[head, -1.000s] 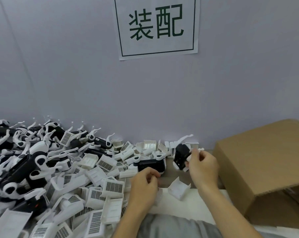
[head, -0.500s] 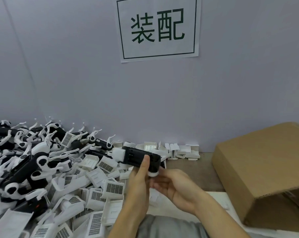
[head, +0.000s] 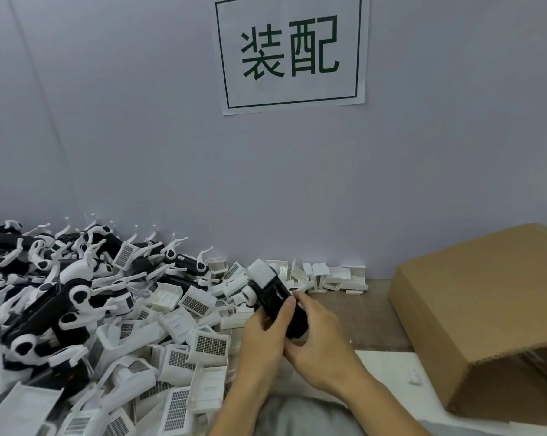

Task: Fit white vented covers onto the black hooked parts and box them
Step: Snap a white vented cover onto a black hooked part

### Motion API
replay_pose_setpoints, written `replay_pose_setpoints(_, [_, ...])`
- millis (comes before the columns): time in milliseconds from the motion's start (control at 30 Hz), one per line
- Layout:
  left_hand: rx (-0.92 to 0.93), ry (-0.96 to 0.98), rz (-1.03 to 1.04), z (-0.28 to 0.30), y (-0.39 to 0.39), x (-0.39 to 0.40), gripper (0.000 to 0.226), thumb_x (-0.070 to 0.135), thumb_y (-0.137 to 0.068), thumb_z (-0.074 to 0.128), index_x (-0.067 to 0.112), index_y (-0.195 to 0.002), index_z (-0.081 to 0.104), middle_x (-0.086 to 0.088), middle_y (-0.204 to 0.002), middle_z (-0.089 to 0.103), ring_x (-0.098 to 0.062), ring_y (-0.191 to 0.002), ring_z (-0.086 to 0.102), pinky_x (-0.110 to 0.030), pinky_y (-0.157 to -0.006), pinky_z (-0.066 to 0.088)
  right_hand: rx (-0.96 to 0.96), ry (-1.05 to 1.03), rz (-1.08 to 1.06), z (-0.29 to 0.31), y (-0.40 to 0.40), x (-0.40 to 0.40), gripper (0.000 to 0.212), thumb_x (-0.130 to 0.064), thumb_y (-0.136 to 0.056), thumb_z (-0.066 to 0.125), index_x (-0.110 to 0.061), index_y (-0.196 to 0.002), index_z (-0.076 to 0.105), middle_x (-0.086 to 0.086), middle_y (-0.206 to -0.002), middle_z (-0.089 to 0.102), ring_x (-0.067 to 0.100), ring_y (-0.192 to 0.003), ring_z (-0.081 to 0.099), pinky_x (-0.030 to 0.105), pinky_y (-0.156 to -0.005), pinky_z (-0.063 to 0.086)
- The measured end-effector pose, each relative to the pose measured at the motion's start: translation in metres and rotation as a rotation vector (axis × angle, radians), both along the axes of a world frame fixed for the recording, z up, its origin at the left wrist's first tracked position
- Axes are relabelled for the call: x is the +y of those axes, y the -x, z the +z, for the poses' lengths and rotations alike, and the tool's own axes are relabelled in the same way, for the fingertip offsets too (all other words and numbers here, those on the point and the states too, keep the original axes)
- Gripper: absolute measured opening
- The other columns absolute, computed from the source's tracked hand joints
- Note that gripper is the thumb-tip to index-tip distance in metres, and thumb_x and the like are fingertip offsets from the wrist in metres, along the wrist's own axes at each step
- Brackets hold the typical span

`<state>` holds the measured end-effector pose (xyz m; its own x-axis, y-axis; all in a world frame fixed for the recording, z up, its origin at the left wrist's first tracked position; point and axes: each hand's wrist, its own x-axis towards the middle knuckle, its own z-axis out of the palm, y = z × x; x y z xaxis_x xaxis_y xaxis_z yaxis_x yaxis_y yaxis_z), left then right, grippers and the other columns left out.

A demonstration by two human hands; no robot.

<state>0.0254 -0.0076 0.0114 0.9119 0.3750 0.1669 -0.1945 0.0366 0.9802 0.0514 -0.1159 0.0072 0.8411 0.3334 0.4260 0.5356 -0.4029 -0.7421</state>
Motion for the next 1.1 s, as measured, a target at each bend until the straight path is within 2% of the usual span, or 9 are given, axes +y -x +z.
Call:
replay_pose_setpoints(200, [0.013, -0.141, 0.016, 0.002, 0.004, -0.003, 0.021, 0.031, -0.097, 0.063, 0.021, -0.082, 0.074, 0.012, -0.077, 0.077, 0.003, -0.075, 0.071, -0.007, -0.061, 0.046, 0.016, 0.069, -0.008, 0.001, 0.002, -0.001, 0.053, -0.043, -0.068, 0.064, -0.039, -0.120, 0.053, -0.016, -0.107, 0.061, 0.005, -0.099, 0.061, 0.035, -0.082, 0.056])
replay_pose_setpoints(367, [-0.019, -0.125, 0.053, 0.004, 0.004, -0.005, 0.016, 0.031, -0.095, 0.066, 0.018, -0.091, 0.073, 0.013, -0.080, 0.077, 0.002, -0.077, 0.071, -0.007, -0.061, 0.046, -0.031, 0.143, -0.080, 0.005, 0.005, -0.005, 0.042, -0.053, -0.057, 0.059, -0.035, -0.095, 0.058, -0.014, -0.077, 0.067, 0.007, -0.071, 0.063, 0.034, -0.064, 0.056])
replay_pose_setpoints(467, [-0.056, -0.058, 0.081, 0.005, 0.004, -0.006, 0.016, 0.028, -0.096, 0.064, 0.013, -0.095, 0.071, 0.005, -0.084, 0.078, -0.005, -0.081, 0.073, -0.011, -0.065, 0.050, -0.027, 0.156, -0.063, 0.010, 0.007, -0.004, 0.043, -0.056, -0.055, 0.056, -0.033, -0.092, 0.060, -0.011, -0.073, 0.068, 0.009, -0.068, 0.064, 0.034, -0.064, 0.056])
replay_pose_setpoints(600, [-0.109, -0.060, 0.107, 0.007, 0.005, -0.005, 0.011, 0.022, -0.096, 0.064, 0.014, -0.100, 0.071, 0.000, -0.090, 0.078, -0.010, -0.087, 0.074, -0.018, -0.071, 0.055, 0.088, 0.021, 0.107, 0.011, 0.013, -0.003, 0.038, -0.041, -0.068, 0.062, -0.037, -0.106, 0.061, -0.013, -0.095, 0.072, 0.006, -0.087, 0.069, 0.034, -0.076, 0.059])
replay_pose_setpoints(733, [-0.137, -0.066, 0.124, 0.007, 0.006, -0.002, 0.006, 0.016, -0.093, 0.068, 0.019, -0.098, 0.071, 0.005, -0.090, 0.078, -0.009, -0.086, 0.074, -0.020, -0.074, 0.056, 0.068, -0.157, 0.233, 0.011, 0.016, -0.003, 0.052, -0.016, -0.079, 0.057, -0.049, -0.118, 0.057, -0.026, -0.114, 0.066, -0.003, -0.110, 0.061, 0.012, -0.089, 0.048])
replay_pose_setpoints(833, [-0.176, -0.294, 0.121, 0.005, 0.010, -0.001, 0.018, 0.011, -0.090, 0.071, 0.029, -0.094, 0.069, 0.015, -0.088, 0.076, 0.000, -0.083, 0.071, -0.015, -0.074, 0.052, 0.091, -0.335, 0.200, 0.011, 0.014, -0.006, 0.061, -0.026, -0.081, 0.061, -0.066, -0.124, 0.043, -0.038, -0.121, 0.058, -0.011, -0.119, 0.053, 0.011, -0.093, 0.046])
replay_pose_setpoints(900, [-0.159, -0.586, 0.129, 0.001, 0.011, -0.004, 0.020, 0.016, -0.088, 0.066, 0.036, -0.086, 0.064, 0.014, -0.079, 0.073, -0.005, -0.083, 0.068, -0.028, -0.081, 0.052, 0.155, -0.469, 0.182, 0.009, 0.011, -0.006, 0.068, -0.036, -0.077, 0.073, -0.050, -0.135, 0.042, -0.021, -0.124, 0.063, 0.001, -0.118, 0.060, 0.023, -0.095, 0.051])
replay_pose_setpoints(967, [-0.127, -0.801, 0.092, -0.002, 0.011, -0.008, 0.022, 0.023, -0.086, 0.060, 0.045, -0.082, 0.054, 0.022, -0.077, 0.065, -0.009, -0.087, 0.064, -0.039, -0.087, 0.041, 0.220, -0.580, 0.103, 0.008, 0.007, -0.007, 0.061, -0.032, -0.074, 0.082, -0.035, -0.127, 0.052, -0.006, -0.110, 0.071, 0.012, -0.105, 0.069, 0.029, -0.088, 0.057])
replay_pose_setpoints(1100, [-0.051, -0.980, 0.117, -0.005, 0.007, -0.008, 0.012, 0.037, -0.094, 0.057, 0.042, -0.098, 0.047, 0.025, -0.092, 0.059, -0.008, -0.099, 0.058, -0.035, -0.086, 0.024, 0.273, -0.649, 0.010, 0.010, 0.001, -0.011, 0.034, -0.017, -0.075, 0.088, -0.023, -0.102, 0.067, -0.002, -0.088, 0.075, 0.012, -0.083, 0.073, 0.021, -0.069, 0.056])
